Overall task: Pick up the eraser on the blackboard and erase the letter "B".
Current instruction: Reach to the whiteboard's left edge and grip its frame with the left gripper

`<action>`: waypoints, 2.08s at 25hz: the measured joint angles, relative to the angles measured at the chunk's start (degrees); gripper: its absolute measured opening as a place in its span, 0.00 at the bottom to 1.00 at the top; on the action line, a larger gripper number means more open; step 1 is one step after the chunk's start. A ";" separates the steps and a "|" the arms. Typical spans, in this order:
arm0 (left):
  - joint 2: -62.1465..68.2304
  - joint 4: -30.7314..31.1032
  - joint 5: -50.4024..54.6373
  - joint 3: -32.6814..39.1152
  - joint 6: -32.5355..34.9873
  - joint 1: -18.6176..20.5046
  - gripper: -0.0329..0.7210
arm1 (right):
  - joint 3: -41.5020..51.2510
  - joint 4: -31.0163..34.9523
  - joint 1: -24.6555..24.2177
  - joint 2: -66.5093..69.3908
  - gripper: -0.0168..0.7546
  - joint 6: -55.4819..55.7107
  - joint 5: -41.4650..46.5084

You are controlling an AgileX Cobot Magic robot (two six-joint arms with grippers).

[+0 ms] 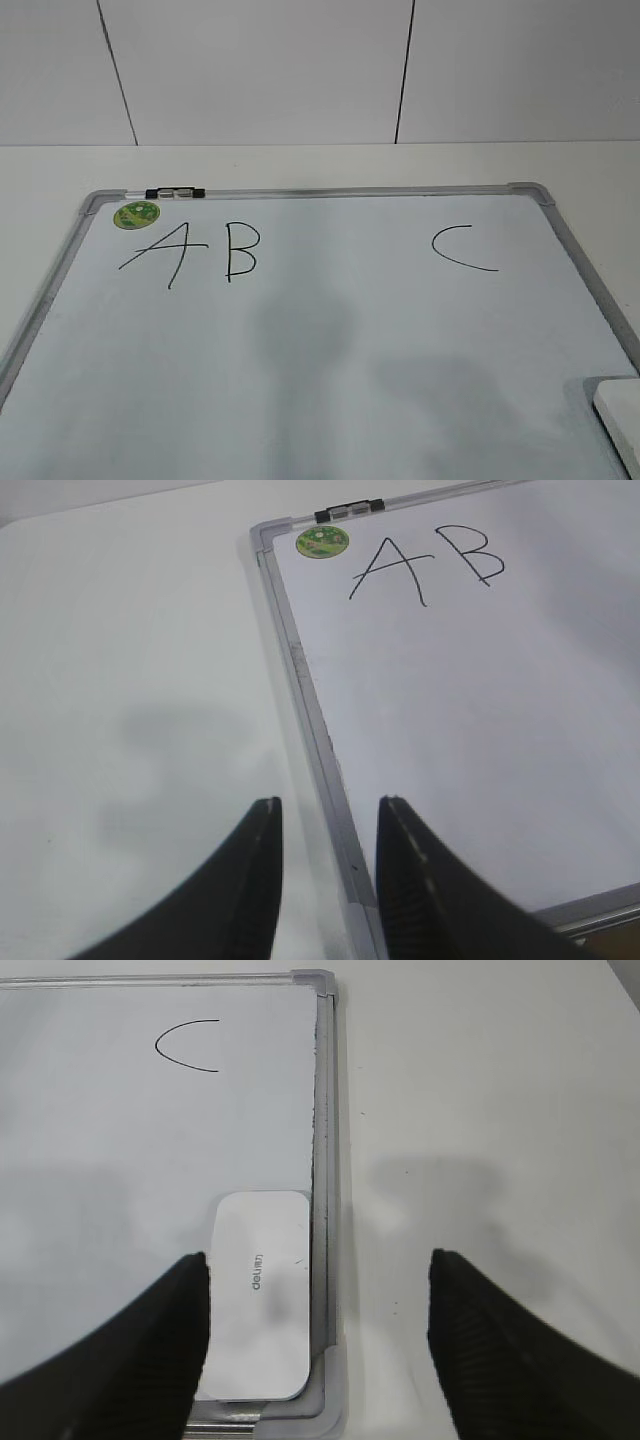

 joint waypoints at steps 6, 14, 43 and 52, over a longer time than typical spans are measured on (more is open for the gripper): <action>0.00 0.00 0.00 0.00 0.00 0.00 0.36 | 0.00 0.00 0.00 0.00 0.73 0.00 0.00; 0.00 0.00 0.00 0.00 0.00 0.00 0.36 | 0.00 0.00 0.00 0.00 0.73 0.00 0.00; 11.45 -1.55 0.33 -1.18 0.00 0.00 0.36 | -8.30 6.11 0.00 32.97 0.73 5.28 5.55; 29.69 -1.81 0.55 -8.52 -4.52 0.00 0.36 | -10.27 10.27 0.00 46.28 0.73 5.28 5.79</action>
